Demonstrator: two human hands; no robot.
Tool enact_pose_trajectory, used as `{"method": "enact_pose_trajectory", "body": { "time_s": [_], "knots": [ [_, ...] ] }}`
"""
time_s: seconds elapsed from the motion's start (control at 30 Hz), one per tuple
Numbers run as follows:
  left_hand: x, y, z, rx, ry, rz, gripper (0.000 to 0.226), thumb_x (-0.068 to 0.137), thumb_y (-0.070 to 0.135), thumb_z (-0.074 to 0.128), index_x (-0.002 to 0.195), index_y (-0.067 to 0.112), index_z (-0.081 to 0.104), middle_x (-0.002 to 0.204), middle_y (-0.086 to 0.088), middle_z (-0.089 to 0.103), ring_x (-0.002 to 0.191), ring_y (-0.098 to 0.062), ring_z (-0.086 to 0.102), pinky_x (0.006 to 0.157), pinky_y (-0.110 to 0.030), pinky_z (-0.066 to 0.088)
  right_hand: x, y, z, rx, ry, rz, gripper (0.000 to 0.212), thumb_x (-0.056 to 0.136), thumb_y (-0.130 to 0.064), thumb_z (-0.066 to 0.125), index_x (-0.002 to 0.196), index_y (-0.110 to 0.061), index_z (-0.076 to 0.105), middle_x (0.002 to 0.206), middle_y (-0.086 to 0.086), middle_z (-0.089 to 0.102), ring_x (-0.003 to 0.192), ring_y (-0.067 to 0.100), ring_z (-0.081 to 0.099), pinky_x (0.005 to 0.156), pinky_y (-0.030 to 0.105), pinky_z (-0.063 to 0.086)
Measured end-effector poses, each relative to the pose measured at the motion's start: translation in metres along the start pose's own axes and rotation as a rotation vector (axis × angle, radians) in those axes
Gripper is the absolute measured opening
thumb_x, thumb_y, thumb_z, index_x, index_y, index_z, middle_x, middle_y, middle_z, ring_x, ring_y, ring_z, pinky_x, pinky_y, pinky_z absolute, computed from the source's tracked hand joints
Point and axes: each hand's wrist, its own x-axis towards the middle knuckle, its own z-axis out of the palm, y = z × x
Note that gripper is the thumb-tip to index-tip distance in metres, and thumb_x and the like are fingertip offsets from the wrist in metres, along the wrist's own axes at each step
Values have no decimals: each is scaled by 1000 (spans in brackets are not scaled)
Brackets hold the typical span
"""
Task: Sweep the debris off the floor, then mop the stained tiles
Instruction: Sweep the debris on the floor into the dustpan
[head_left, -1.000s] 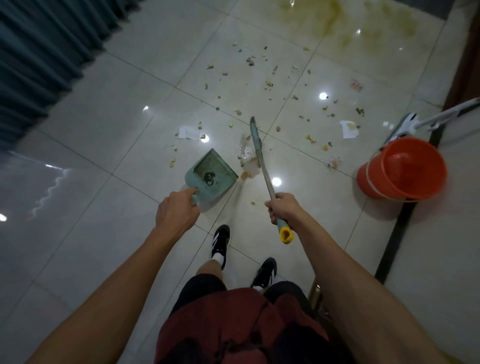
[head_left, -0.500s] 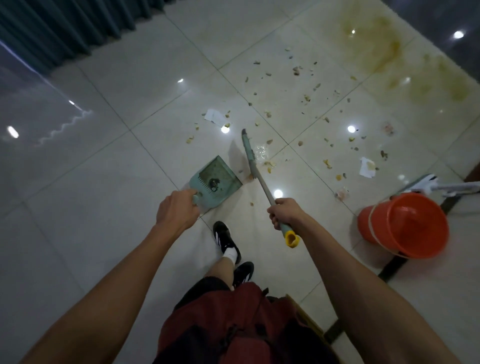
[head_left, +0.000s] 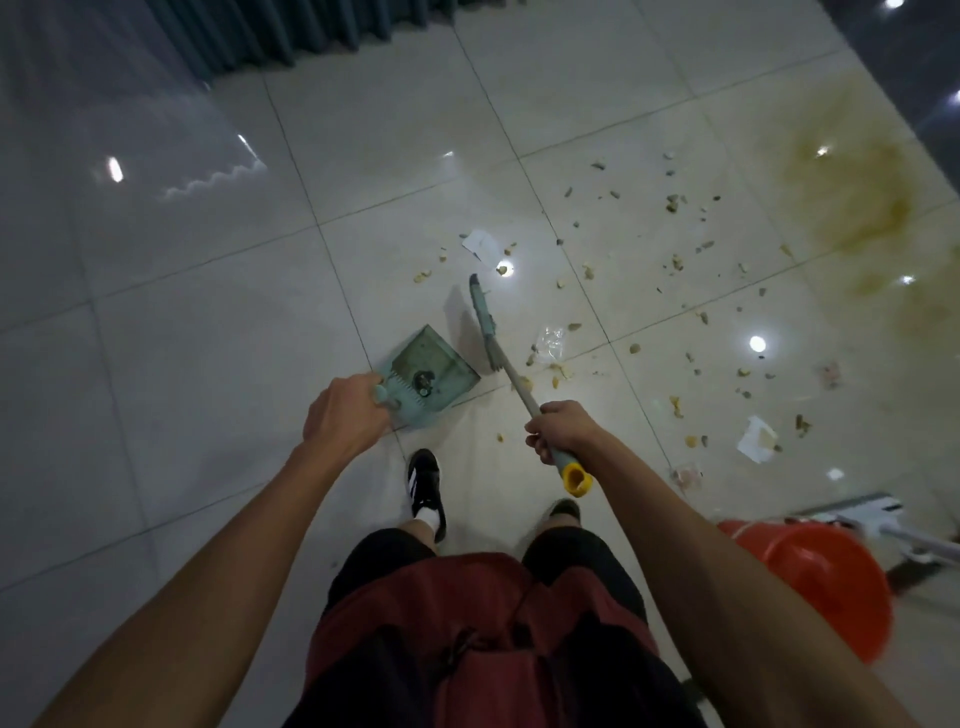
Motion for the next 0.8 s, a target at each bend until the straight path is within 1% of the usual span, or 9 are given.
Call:
{"method": "enact_pose_trajectory", "body": {
  "time_s": [0.07, 0.13, 0.3, 0.43, 0.53, 0.6, 0.67, 0.73, 0.8],
  "knots": [
    [-10, 13, 10, -25, 25, -47, 16, 71, 34, 52, 81, 26, 63, 82, -5, 67, 71, -28, 62, 61, -30, 49, 6, -3, -13, -81, -41, -7, 25, 92, 5, 53, 116, 14, 56, 77, 21, 59, 49, 17, 49, 45, 26, 46],
    [-25, 24, 27, -29, 62, -96, 19, 77, 39, 60, 87, 26, 68, 84, -5, 68, 70, -27, 62, 61, -28, 48, 12, -2, -26, -157, -82, -26, 26, 92, 6, 51, 116, 14, 55, 78, 22, 59, 50, 18, 50, 45, 27, 46],
    [-72, 47, 72, -80, 124, -219, 10, 86, 27, 59, 89, 22, 68, 87, -8, 69, 74, -29, 64, 63, -33, 53, 10, 6, -61, -302, -171, -56, 21, 92, 7, 52, 112, 13, 55, 82, 24, 59, 49, 18, 51, 43, 25, 47],
    [-113, 59, 96, -76, 154, -279, 19, 86, 27, 58, 99, 28, 71, 93, -9, 71, 78, -32, 66, 67, -34, 55, -1, 13, -73, -335, -246, -39, 15, 92, 8, 55, 107, 10, 55, 77, 22, 57, 43, 18, 49, 41, 23, 44],
    [-138, 60, 112, -74, 157, -317, 18, 87, 28, 58, 100, 28, 71, 93, -9, 71, 79, -32, 66, 69, -34, 55, -6, 24, -71, -374, -273, -57, 27, 90, -1, 68, 110, 14, 57, 73, 21, 59, 34, 16, 51, 38, 21, 44],
    [-153, 56, 121, -87, 150, -345, 19, 87, 27, 57, 100, 28, 70, 94, -9, 71, 80, -32, 66, 69, -33, 54, -13, 34, -68, -460, -297, -69, 31, 89, -9, 73, 107, 12, 59, 72, 20, 63, 36, 17, 54, 38, 23, 45],
    [-165, 53, 130, -93, 150, -359, 22, 87, 27, 57, 105, 28, 70, 97, -10, 71, 82, -33, 66, 68, -32, 52, -18, 43, -68, -556, -309, -81, 22, 89, -11, 71, 102, 5, 63, 68, 13, 64, 38, 15, 56, 38, 21, 45],
    [-181, 46, 140, -82, 148, -378, 26, 87, 29, 56, 110, 28, 70, 99, -11, 71, 83, -34, 67, 67, -30, 49, -24, 57, -66, -659, -303, -115, 7, 89, -6, 65, 95, -4, 62, 59, 4, 60, 32, 7, 54, 34, 16, 42],
    [-196, 37, 150, -79, 150, -401, 32, 86, 29, 56, 115, 30, 69, 102, -12, 71, 85, -35, 67, 70, -31, 51, -29, 69, -64, -692, -296, -128, 6, 88, 0, 62, 93, -4, 61, 57, 3, 59, 29, 5, 52, 33, 16, 41]
  ]
}}
